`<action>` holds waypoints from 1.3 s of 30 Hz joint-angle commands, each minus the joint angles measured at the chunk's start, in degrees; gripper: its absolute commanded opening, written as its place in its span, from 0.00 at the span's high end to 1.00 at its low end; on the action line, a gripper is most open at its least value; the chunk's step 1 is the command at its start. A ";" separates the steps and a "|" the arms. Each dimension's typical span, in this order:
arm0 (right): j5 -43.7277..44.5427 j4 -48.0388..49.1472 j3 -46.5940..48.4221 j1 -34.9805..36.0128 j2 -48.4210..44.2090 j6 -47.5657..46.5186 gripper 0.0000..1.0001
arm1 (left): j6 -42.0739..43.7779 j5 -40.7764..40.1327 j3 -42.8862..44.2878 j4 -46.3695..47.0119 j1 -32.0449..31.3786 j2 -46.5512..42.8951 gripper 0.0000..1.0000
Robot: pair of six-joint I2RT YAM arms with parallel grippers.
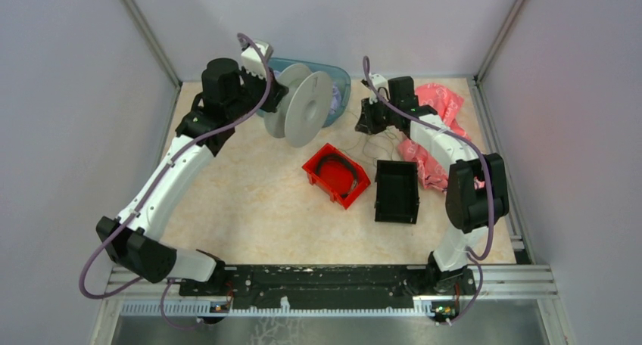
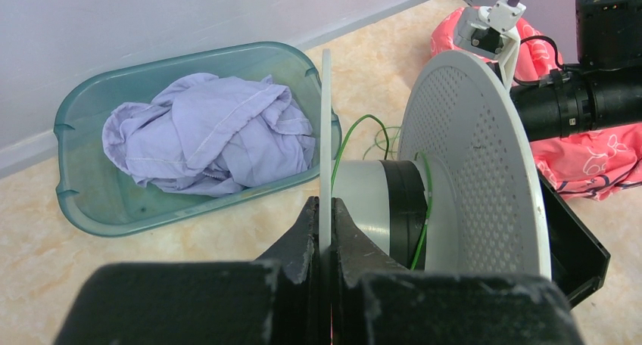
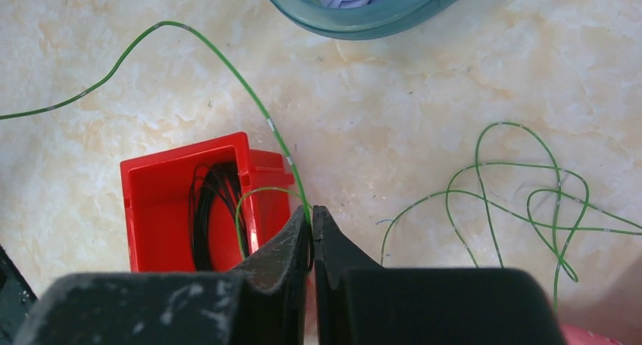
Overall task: Wrap the cables
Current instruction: Wrap the cable around the cable reel.
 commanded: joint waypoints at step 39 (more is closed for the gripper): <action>-21.54 -8.73 15.55 16.55 -12.04 -3.12 1.00 | 6.65 -27.73 -4.17 14.37 -1.52 4.38 1.00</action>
